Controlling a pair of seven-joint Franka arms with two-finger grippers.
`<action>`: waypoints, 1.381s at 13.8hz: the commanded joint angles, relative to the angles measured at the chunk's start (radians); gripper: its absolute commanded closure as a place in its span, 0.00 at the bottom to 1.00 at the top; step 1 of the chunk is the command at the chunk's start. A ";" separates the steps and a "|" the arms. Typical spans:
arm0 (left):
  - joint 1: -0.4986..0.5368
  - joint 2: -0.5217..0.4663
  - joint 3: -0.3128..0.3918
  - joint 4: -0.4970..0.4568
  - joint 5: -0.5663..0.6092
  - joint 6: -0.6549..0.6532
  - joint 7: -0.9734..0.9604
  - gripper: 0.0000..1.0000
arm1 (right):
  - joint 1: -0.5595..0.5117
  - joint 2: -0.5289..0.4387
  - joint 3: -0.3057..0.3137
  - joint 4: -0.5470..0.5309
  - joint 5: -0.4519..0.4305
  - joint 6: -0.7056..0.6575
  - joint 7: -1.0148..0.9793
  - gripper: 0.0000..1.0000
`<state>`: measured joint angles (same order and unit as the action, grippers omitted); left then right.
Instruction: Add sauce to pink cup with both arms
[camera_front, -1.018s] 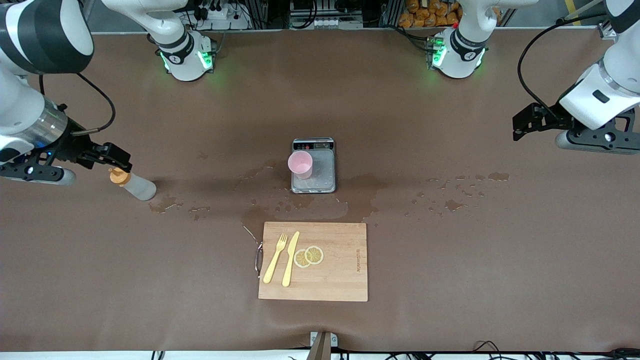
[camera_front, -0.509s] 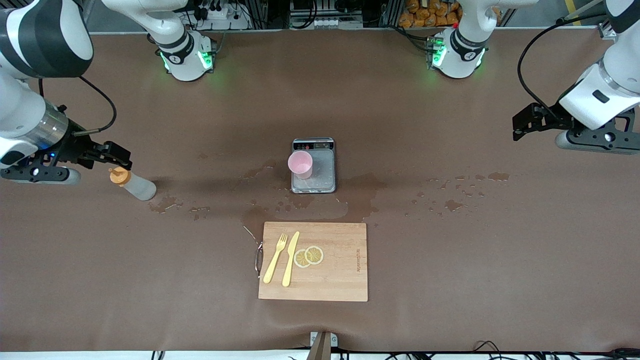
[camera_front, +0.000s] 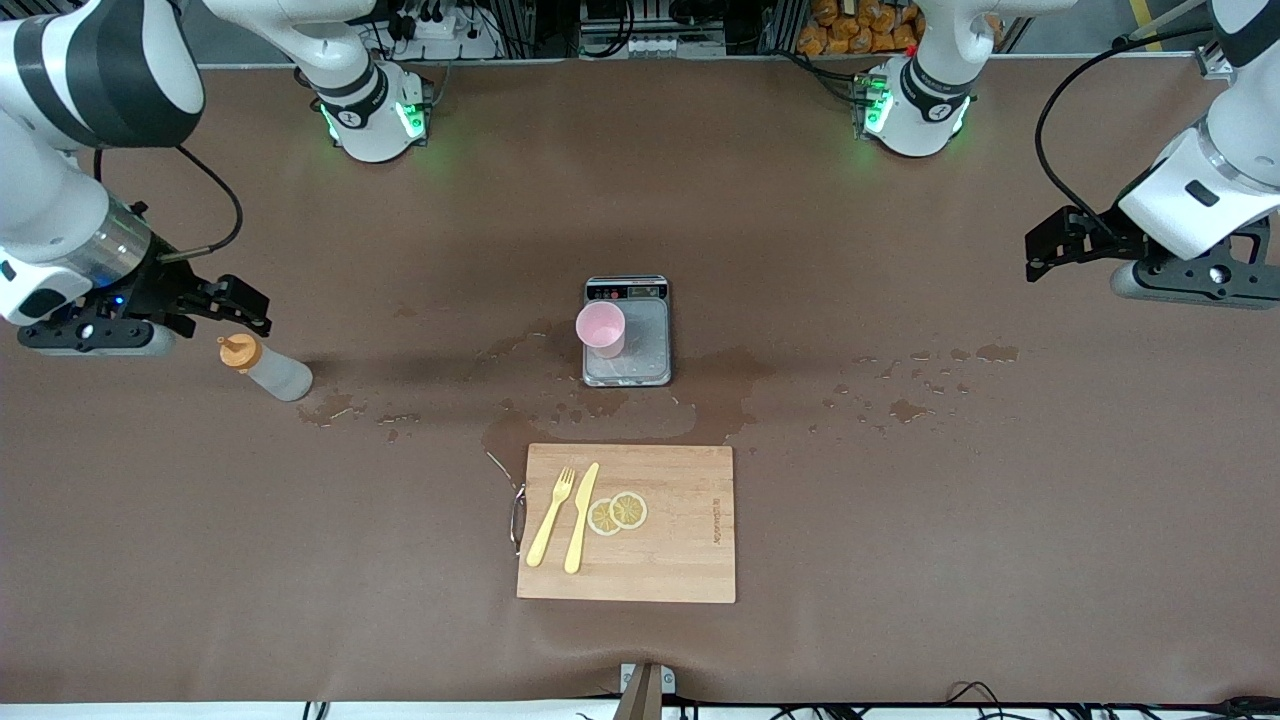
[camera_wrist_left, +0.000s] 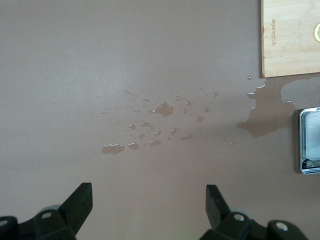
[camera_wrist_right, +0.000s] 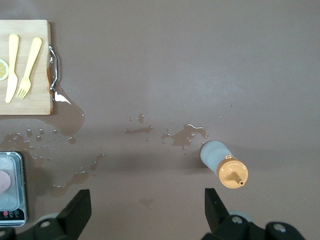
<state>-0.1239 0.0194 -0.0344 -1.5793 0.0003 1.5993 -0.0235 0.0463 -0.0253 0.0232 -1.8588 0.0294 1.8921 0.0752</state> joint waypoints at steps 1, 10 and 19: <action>0.003 0.008 0.001 0.016 -0.017 -0.013 0.001 0.00 | -0.008 -0.032 0.001 0.022 -0.025 -0.024 -0.008 0.00; 0.001 0.008 0.001 0.016 -0.017 -0.013 0.001 0.00 | 0.006 -0.010 0.003 0.184 -0.049 -0.076 0.002 0.00; 0.003 0.008 0.001 0.015 -0.017 -0.013 0.001 0.00 | 0.001 0.004 0.001 0.224 -0.049 -0.100 -0.005 0.00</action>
<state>-0.1239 0.0223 -0.0343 -1.5793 0.0003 1.5993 -0.0236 0.0470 -0.0388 0.0237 -1.6641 -0.0073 1.8121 0.0751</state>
